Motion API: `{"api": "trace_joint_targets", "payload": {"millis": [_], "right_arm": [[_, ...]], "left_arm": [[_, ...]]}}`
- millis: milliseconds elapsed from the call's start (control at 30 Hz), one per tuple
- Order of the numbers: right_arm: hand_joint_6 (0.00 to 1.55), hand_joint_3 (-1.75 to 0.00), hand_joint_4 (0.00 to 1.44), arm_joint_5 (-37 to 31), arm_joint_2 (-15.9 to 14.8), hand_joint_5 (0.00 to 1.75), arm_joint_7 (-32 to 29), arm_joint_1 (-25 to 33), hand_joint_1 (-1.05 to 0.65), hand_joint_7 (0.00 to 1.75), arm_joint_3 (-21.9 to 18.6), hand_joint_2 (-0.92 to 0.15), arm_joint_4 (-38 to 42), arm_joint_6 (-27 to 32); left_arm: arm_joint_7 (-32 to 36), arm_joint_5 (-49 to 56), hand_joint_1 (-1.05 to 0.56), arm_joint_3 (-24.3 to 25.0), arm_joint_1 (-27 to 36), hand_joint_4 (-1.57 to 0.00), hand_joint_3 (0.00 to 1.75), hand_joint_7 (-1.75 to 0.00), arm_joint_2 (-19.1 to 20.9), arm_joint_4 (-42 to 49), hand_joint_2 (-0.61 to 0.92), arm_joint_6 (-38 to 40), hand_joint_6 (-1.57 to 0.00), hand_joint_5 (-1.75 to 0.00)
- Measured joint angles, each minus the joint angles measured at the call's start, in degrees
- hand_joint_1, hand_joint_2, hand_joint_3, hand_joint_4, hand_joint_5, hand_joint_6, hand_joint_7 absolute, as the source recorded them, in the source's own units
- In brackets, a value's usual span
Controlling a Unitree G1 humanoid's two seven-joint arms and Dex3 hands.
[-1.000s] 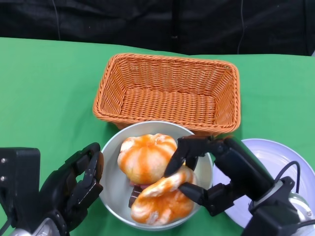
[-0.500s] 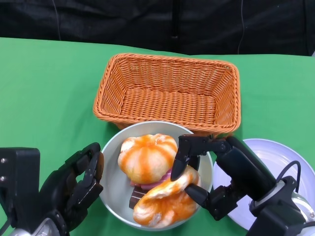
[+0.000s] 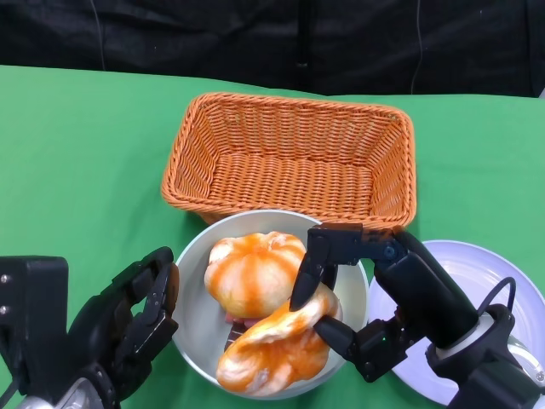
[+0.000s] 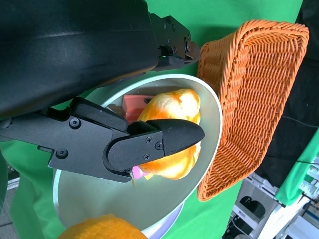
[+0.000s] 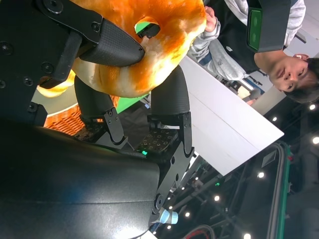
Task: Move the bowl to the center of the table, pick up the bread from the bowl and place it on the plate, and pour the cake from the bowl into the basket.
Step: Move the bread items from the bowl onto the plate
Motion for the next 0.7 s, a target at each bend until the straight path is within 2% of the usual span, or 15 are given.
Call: {"api": "trace_joint_targets", "payload": {"millis": [433, 700], "right_arm": [[0.9, -1.75, 1.03, -0.04, 0.54, 1.75, 0.13, 0.73, -0.09, 1.58, -1.1, -0.12, -0.49, -0.71], [0.89, -1.75, 1.03, -0.02, 2.3, 1.75, -1.25, -0.44, -0.08, 1.58, -3.49, -0.13, -1.03, -1.88]], "left_arm": [[0.0, 0.0, -0.64, -0.01, -0.01, -0.1, 0.65, 0.0, -0.04, 0.01, 0.92, 0.01, -0.14, -0.17], [-0.08, -0.02, -0.64, 0.15, -0.4, -0.1, 0.64, -0.01, -0.05, 0.94, 0.92, -0.04, -0.16, -0.19]]}}
